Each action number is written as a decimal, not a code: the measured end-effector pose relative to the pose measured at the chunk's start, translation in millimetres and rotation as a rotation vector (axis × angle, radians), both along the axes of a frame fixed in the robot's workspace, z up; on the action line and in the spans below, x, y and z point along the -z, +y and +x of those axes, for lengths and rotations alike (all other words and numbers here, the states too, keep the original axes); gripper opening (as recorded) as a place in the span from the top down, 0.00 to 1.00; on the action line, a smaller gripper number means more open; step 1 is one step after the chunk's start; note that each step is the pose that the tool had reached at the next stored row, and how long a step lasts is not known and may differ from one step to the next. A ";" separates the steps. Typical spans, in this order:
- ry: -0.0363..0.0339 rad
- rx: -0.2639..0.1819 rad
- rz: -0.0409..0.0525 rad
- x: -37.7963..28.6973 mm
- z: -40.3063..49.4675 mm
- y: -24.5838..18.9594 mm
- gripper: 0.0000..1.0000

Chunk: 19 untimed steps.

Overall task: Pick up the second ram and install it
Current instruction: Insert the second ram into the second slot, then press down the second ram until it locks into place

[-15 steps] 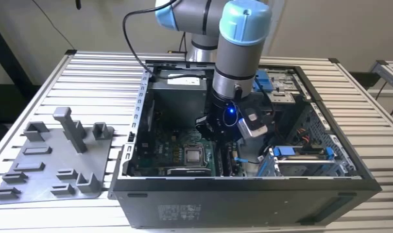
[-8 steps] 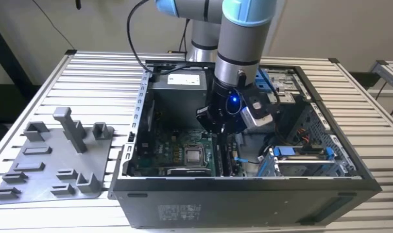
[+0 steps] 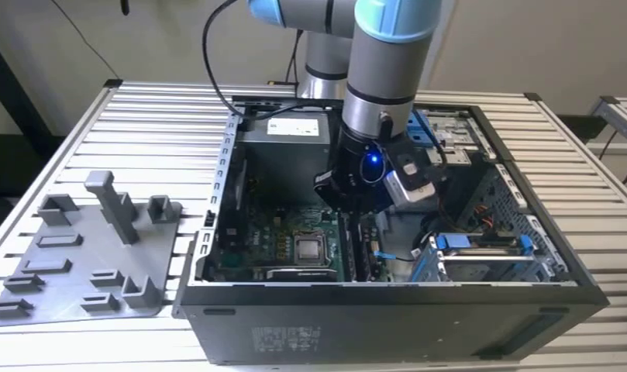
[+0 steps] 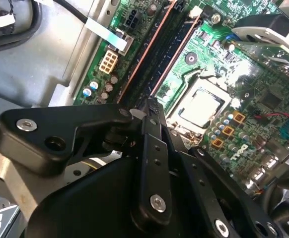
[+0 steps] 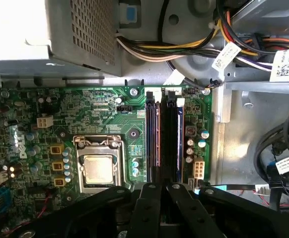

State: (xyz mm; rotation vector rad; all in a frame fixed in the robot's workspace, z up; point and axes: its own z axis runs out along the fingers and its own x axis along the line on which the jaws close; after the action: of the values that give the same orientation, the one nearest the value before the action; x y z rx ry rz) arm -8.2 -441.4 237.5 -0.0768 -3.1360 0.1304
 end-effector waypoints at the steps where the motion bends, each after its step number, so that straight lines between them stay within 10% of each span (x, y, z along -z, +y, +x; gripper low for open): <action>1: 0.0000 0.000 0.0001 -0.1 0.0 0.0 0.89; 19: 0.0000 0.000 0.0006 -1.9 0.0 0.0 0.89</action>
State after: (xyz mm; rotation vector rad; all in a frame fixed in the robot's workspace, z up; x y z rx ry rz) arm -8.2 -441.4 239.4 -0.0768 -3.1359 0.1294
